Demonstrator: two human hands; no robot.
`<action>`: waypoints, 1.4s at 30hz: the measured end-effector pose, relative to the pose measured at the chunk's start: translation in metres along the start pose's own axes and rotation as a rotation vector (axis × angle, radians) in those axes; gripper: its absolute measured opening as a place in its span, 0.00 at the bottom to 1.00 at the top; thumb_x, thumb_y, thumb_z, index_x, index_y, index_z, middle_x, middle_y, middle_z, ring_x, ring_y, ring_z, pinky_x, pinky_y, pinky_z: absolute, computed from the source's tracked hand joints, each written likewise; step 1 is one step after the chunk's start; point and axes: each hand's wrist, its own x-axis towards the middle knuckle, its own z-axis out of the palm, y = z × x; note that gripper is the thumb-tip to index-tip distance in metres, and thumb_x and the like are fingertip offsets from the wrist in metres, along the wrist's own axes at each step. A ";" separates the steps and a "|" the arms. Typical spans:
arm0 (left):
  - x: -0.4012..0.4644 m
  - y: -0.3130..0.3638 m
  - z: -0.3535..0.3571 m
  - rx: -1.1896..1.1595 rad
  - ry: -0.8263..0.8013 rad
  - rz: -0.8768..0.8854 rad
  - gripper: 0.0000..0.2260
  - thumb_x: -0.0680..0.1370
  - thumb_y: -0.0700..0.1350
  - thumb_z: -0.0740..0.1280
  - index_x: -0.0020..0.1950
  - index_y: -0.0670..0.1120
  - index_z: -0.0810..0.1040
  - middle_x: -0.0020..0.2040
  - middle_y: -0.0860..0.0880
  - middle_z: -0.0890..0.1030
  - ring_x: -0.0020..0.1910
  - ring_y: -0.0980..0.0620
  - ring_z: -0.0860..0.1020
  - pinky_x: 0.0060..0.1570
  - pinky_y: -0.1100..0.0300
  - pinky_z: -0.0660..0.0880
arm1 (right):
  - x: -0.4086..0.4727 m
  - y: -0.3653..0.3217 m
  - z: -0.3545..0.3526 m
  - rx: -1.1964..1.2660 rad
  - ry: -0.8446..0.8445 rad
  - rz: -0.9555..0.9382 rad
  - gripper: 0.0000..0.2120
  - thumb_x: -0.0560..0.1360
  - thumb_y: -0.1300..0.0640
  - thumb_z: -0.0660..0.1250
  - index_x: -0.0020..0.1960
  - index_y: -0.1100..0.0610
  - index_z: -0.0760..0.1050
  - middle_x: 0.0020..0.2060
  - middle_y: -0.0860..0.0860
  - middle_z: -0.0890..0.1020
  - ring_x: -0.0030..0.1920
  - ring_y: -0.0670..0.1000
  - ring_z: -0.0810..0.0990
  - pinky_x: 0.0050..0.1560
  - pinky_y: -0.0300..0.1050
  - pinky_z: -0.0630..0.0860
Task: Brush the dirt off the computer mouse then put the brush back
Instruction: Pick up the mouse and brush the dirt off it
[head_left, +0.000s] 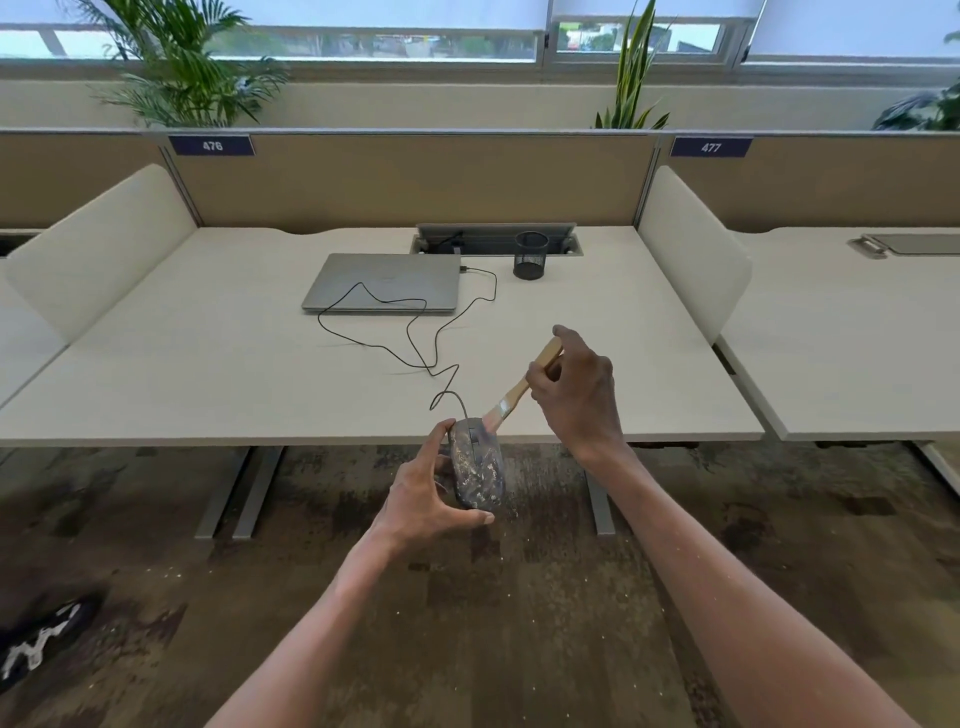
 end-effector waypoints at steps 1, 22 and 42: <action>0.000 0.000 0.000 0.002 0.001 0.001 0.57 0.60 0.55 0.85 0.81 0.54 0.55 0.70 0.44 0.76 0.57 0.56 0.76 0.51 0.74 0.69 | -0.001 0.000 0.002 0.006 -0.012 0.007 0.25 0.77 0.63 0.69 0.73 0.66 0.68 0.41 0.59 0.85 0.39 0.56 0.85 0.45 0.44 0.83; -0.012 0.005 -0.004 -0.030 0.028 -0.050 0.57 0.59 0.58 0.85 0.80 0.57 0.55 0.63 0.45 0.81 0.58 0.50 0.80 0.62 0.49 0.79 | -0.029 -0.002 0.010 0.073 0.004 0.106 0.26 0.78 0.60 0.69 0.74 0.63 0.68 0.46 0.60 0.87 0.43 0.55 0.87 0.48 0.46 0.84; -0.013 0.007 -0.001 -0.020 0.034 -0.014 0.58 0.59 0.56 0.85 0.81 0.55 0.55 0.60 0.43 0.84 0.53 0.50 0.83 0.58 0.53 0.81 | -0.045 -0.009 -0.002 -0.052 0.000 -0.007 0.27 0.77 0.60 0.70 0.73 0.63 0.68 0.39 0.55 0.86 0.39 0.51 0.86 0.43 0.33 0.75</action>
